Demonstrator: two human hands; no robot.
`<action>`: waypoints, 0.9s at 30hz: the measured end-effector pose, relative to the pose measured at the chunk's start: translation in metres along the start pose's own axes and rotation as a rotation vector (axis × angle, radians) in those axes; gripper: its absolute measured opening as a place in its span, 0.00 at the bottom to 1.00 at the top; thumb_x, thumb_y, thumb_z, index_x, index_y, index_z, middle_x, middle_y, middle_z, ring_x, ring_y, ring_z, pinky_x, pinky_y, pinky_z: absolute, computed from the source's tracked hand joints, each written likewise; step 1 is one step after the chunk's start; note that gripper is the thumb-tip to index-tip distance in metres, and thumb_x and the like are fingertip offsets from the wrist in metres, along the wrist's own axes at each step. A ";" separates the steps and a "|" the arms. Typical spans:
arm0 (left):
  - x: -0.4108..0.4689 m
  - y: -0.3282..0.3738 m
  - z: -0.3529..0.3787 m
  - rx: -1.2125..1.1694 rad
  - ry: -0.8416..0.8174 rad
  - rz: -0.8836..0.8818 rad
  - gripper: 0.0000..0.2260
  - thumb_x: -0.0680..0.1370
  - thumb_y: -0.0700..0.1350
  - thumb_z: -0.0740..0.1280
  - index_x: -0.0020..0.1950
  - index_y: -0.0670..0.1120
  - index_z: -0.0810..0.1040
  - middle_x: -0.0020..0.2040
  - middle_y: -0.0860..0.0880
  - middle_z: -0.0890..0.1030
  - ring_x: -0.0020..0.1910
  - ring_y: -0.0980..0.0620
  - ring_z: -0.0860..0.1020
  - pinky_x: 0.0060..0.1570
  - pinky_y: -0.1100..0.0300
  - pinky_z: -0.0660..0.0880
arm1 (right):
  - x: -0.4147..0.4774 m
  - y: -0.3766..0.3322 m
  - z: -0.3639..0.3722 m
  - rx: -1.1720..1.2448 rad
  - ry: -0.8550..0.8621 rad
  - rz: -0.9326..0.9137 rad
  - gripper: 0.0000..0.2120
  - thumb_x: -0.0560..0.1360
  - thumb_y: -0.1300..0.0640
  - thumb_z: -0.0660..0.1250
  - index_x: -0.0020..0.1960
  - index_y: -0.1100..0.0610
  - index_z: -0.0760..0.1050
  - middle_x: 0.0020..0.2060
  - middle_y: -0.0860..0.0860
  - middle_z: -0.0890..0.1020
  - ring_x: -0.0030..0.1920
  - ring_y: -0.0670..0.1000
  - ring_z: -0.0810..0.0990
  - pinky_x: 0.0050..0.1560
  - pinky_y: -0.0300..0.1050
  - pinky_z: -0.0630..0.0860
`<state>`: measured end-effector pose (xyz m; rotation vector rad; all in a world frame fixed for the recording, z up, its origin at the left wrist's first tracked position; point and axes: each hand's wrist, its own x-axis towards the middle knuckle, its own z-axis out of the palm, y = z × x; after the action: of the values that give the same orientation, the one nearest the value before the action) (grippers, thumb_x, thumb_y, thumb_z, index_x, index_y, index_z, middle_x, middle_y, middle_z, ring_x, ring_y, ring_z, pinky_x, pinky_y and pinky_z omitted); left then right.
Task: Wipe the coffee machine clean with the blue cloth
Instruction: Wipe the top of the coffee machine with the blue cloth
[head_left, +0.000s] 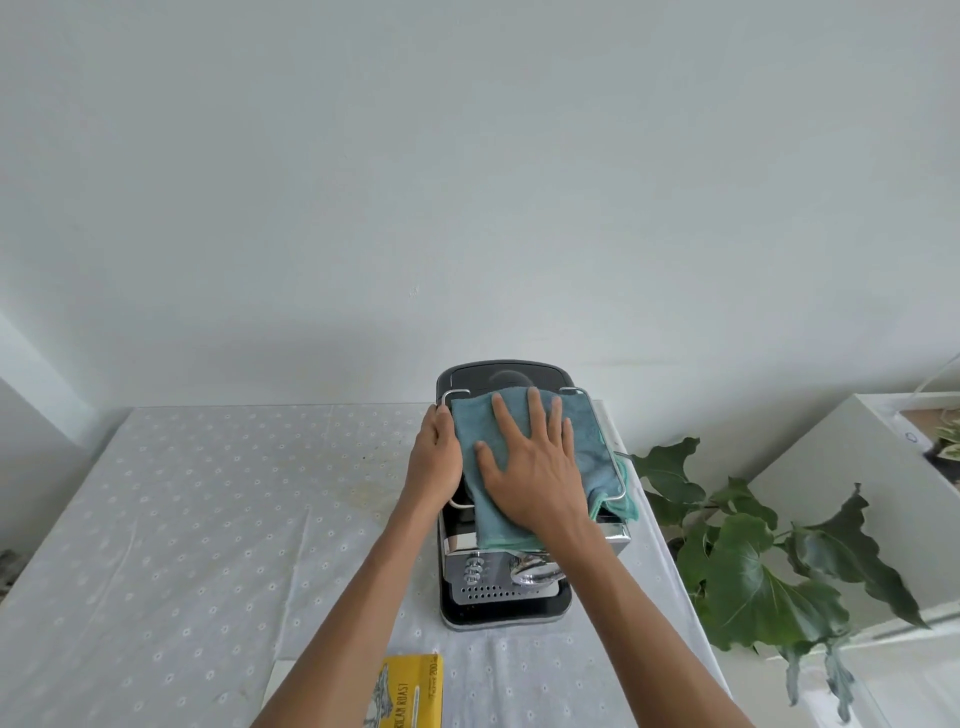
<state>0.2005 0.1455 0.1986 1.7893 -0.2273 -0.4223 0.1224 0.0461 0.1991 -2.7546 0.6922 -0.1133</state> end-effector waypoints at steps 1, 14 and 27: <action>-0.001 0.001 0.000 -0.002 -0.001 -0.002 0.16 0.85 0.51 0.47 0.48 0.47 0.70 0.41 0.52 0.74 0.41 0.55 0.73 0.37 0.64 0.66 | 0.008 -0.001 -0.001 0.006 -0.008 0.002 0.32 0.83 0.38 0.50 0.84 0.45 0.46 0.83 0.57 0.42 0.82 0.61 0.37 0.82 0.59 0.39; 0.005 0.000 0.002 0.000 0.000 -0.029 0.18 0.85 0.53 0.47 0.62 0.47 0.72 0.53 0.51 0.77 0.52 0.52 0.76 0.52 0.57 0.67 | 0.008 -0.001 -0.002 0.036 -0.002 -0.012 0.32 0.84 0.39 0.52 0.84 0.46 0.47 0.83 0.57 0.42 0.83 0.61 0.39 0.82 0.56 0.40; 0.004 -0.002 0.001 -0.010 -0.015 -0.034 0.18 0.85 0.52 0.47 0.60 0.45 0.73 0.50 0.51 0.79 0.44 0.63 0.74 0.39 0.67 0.67 | -0.002 0.004 0.001 0.034 0.002 -0.024 0.32 0.84 0.39 0.52 0.84 0.45 0.46 0.83 0.55 0.41 0.83 0.59 0.40 0.81 0.52 0.39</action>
<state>0.2032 0.1433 0.1958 1.7831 -0.2053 -0.4607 0.1186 0.0442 0.1964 -2.7307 0.6521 -0.1315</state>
